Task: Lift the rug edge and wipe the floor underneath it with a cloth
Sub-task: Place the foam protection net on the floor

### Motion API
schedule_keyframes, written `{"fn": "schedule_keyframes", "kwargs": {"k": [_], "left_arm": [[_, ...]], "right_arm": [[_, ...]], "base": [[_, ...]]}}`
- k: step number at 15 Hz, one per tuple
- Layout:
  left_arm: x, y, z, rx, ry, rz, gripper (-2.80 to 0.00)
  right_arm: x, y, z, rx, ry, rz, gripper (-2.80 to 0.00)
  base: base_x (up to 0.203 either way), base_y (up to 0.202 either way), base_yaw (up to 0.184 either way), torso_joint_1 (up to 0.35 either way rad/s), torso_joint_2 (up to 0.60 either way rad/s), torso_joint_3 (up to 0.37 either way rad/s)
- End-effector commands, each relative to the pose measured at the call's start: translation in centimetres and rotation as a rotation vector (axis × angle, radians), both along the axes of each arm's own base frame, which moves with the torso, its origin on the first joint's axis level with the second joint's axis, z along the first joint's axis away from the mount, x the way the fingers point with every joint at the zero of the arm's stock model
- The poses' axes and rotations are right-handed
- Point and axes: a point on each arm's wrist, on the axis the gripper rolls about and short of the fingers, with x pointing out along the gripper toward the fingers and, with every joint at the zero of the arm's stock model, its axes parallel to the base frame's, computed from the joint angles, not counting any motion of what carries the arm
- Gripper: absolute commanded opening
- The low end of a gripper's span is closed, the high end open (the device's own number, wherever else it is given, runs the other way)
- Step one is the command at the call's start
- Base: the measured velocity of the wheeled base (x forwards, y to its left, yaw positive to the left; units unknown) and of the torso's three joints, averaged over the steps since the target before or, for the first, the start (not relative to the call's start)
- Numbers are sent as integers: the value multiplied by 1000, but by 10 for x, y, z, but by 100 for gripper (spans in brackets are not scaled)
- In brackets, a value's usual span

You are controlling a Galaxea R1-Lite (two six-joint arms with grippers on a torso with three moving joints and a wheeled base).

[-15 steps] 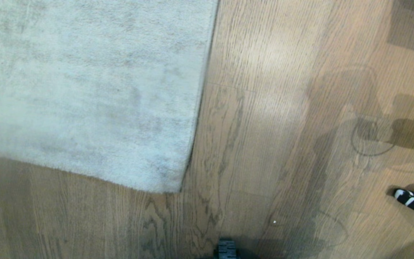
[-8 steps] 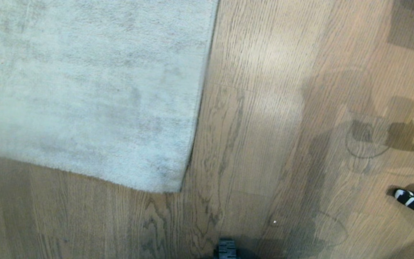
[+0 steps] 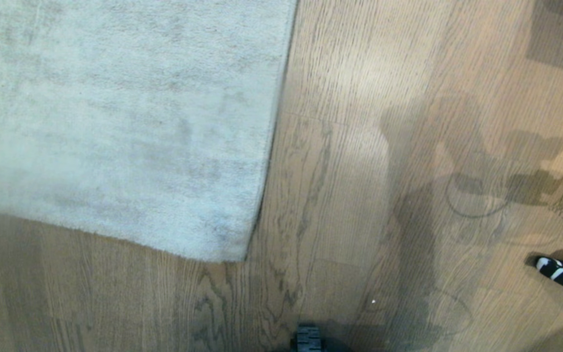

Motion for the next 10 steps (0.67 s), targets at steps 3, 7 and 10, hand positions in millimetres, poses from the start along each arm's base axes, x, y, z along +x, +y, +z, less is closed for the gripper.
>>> {"fn": "schedule_keyframes", "kwargs": {"k": [3,7,10], "left_arm": [[0,0,0,-1,-1,1,-280],[0,0,0,-1,-1,1,-280],[0,0,0,-1,-1,1,-280]], "right_arm": [[-12,16,7,-37,-71,186,0],[-5,26,29,-28,-257,352,0],[-1,28,47,81,-401,467,0]], "base": [[0,0,0,0,0,0],[0,0,0,0,0,0],[0,0,0,0,0,0]]}}
